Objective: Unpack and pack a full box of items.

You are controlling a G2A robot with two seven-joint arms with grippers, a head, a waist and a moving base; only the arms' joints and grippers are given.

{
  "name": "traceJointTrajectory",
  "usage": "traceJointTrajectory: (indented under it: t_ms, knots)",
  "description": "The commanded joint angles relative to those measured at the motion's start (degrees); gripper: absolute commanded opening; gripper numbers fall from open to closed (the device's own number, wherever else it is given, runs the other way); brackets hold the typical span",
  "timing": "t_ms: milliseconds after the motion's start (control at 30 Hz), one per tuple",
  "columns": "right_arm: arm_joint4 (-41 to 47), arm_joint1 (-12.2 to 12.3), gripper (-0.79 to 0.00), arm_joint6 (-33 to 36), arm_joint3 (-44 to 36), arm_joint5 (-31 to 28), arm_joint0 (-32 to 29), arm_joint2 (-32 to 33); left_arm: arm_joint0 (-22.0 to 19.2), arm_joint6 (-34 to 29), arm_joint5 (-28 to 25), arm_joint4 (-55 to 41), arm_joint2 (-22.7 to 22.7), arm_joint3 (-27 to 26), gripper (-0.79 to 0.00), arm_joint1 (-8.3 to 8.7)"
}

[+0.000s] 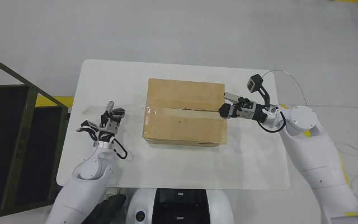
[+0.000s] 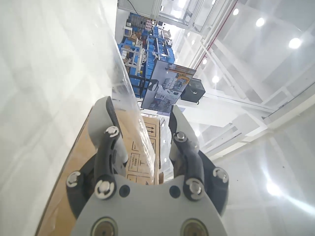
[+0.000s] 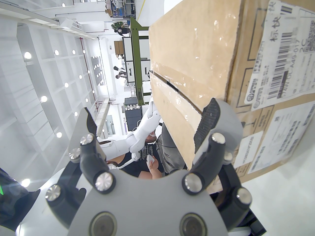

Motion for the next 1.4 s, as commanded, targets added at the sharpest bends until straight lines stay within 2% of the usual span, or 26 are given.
traceJointTrajectory:
  t_ms: [0,133,367,633,767,933,1067,1233,1367]
  knots:
    - [0.0,0.0,0.0,0.0,0.0,0.0,0.0,0.0,-0.3,-0.3,0.5,-0.3,-0.3,0.4,-0.425,-0.16]
    - [0.0,0.0,0.0,0.0,0.0,0.0,0.0,0.0,-0.6,-0.9,1.1,-0.8,-1.0,0.8,-0.474,-0.5]
    - [0.0,0.0,0.0,0.0,0.0,0.0,0.0,0.0,-0.9,-1.5,2.6,-1.1,-1.8,1.4,-0.505,-1.1]
    - [0.0,0.0,0.0,0.0,0.0,0.0,0.0,0.0,-1.2,-2.3,3.4,-1.1,-2.7,1.8,-0.683,-1.77]
    - [0.0,0.0,0.0,0.0,0.0,0.0,0.0,0.0,-0.8,-2.6,3.3,-0.9,-3.3,1.4,-0.723,-2.06]
    - [0.0,0.0,0.0,0.0,0.0,0.0,0.0,0.0,0.1,-3.2,2.8,-0.9,-4.2,0.3,-0.739,-2.39]
    - [0.0,0.0,0.0,0.0,0.0,0.0,0.0,0.0,1.5,-4.0,1.7,-1.4,-5.5,-1.8,-0.705,-2.61]
    - [0.0,0.0,0.0,0.0,0.0,0.0,0.0,0.0,4.1,-5.2,0.2,-1.3,-7.5,-6.3,-0.643,-2.77]
    - [0.0,0.0,0.0,0.0,0.0,0.0,0.0,0.0,6.1,-5.9,-0.6,-0.4,-8.6,-10.7,-0.637,-2.96]
